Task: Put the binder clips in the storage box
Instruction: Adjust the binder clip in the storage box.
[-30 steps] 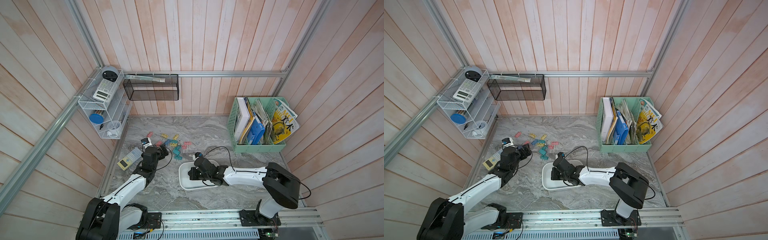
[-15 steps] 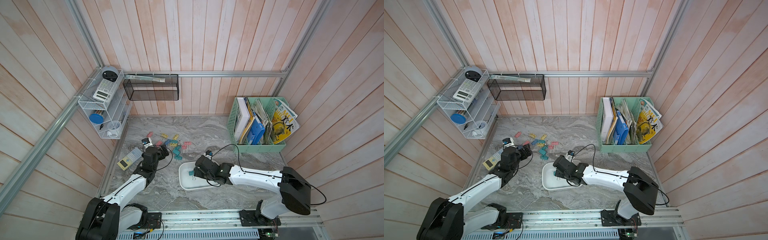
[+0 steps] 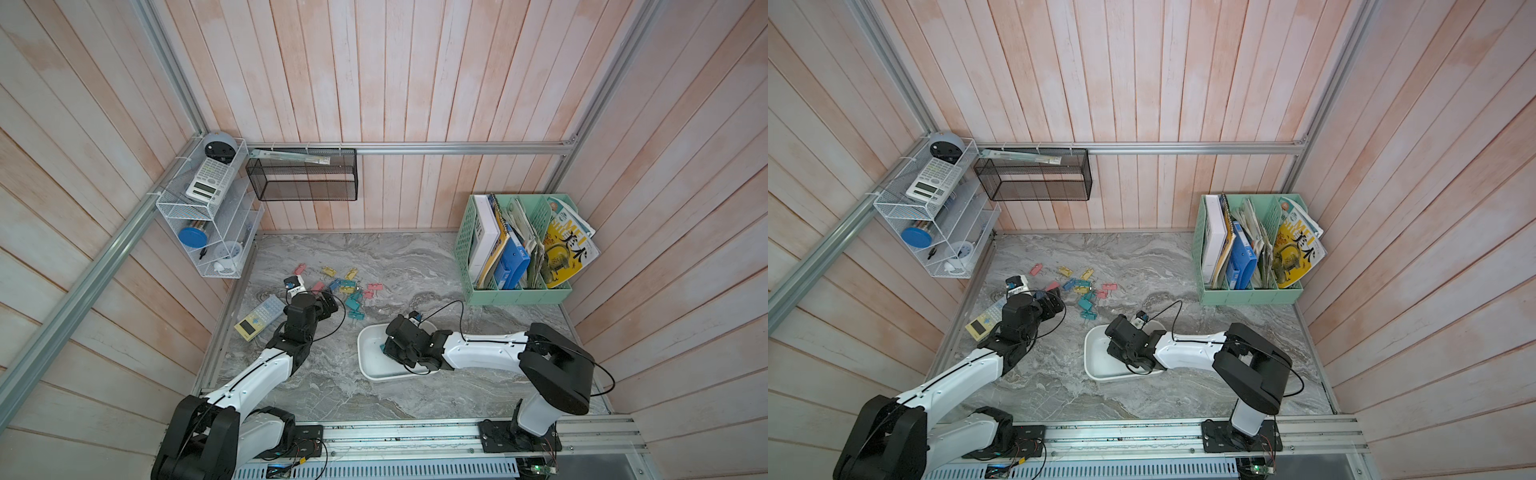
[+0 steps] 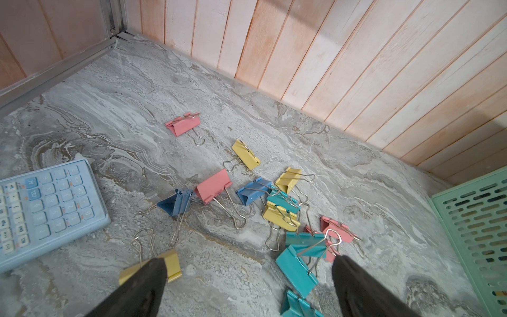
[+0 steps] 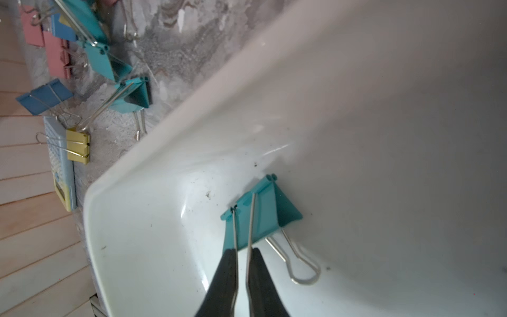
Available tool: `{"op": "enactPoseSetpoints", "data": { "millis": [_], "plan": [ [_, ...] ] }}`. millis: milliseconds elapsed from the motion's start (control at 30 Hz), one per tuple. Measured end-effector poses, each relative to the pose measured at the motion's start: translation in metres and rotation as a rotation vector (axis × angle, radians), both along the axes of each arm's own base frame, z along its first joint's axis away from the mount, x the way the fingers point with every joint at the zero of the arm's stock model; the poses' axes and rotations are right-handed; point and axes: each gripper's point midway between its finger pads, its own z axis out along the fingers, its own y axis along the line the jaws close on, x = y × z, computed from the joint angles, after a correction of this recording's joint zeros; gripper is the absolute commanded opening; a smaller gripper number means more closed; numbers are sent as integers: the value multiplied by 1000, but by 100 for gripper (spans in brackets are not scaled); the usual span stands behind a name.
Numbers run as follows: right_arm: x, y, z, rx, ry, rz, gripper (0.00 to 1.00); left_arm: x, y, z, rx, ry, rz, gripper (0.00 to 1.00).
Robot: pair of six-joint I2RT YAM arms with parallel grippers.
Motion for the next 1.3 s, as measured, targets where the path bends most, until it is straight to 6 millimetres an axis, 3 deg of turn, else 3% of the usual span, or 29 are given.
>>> {"op": "enactPoseSetpoints", "data": {
  "millis": [167, 300, 500, 600, 733, 900, 1000, 1167, 1300],
  "plan": [
    [-4, 3, 2, 3, -10, 66, 0, 0, -1, 0, 1, 1, -3, 100],
    [-15, 9, 5, -29, -19, 249, 0, 0, -1, -1, 1, 3, -3, 100],
    [-23, 39, 26, -11, -50, 505, 0, 0, -1, -1, 2, 3, -3, 100],
    [-26, 48, 21, -11, -37, 574, 0, 0, -1, -1, 5, 3, -5, 100],
    [-31, 43, 4, -57, 3, 608, 10, 0, -2, -2, 10, 6, -9, 100],
    [-30, 34, -2, -104, 3, 616, 31, 0, -3, -4, 12, 13, -11, 100],
    [-27, 23, -2, -162, -14, 607, 35, 0, -3, -5, 13, 15, -12, 100],
    [-8, -3, 34, -272, -152, 559, 41, 0, -4, -5, 14, 14, -12, 100],
    [33, -18, 85, -330, -362, 495, 49, 0, -5, -5, 14, 14, -14, 100]
  ]
}}
